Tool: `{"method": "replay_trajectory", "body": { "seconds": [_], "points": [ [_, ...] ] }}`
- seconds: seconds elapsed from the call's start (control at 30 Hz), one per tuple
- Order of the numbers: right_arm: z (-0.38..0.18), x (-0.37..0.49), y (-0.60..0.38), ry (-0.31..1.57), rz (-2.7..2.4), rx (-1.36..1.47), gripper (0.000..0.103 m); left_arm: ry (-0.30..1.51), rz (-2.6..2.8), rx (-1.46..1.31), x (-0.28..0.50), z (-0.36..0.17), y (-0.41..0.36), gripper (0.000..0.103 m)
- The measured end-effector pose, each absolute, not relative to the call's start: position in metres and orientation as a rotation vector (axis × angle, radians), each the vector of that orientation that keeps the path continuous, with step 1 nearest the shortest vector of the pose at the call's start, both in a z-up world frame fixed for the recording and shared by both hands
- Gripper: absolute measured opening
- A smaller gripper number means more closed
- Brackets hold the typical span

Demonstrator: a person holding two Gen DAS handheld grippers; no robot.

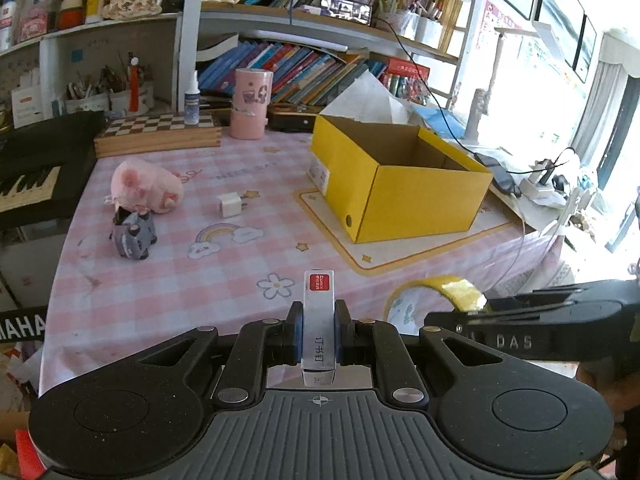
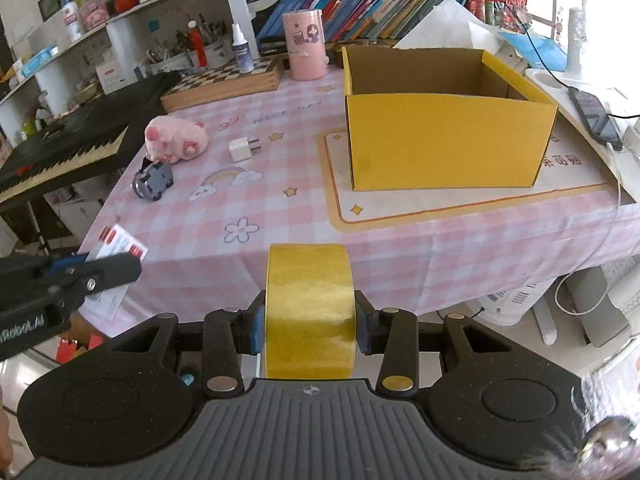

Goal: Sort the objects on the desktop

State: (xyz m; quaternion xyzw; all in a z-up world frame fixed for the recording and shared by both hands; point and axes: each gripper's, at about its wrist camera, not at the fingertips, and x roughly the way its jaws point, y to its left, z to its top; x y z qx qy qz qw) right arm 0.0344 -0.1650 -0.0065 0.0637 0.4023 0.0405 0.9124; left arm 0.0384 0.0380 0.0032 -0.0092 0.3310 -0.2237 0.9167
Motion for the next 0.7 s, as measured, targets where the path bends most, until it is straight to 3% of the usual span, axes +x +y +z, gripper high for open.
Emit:
{"method": "replay_trajectory", "body": {
  "seconds": [0.7],
  "points": [
    [-0.008,0.031,-0.232,0.831,-0.069,0.202,0.038,0.692,-0.618,0.054,0.060,0.002,-0.032,0.013]
  ]
}}
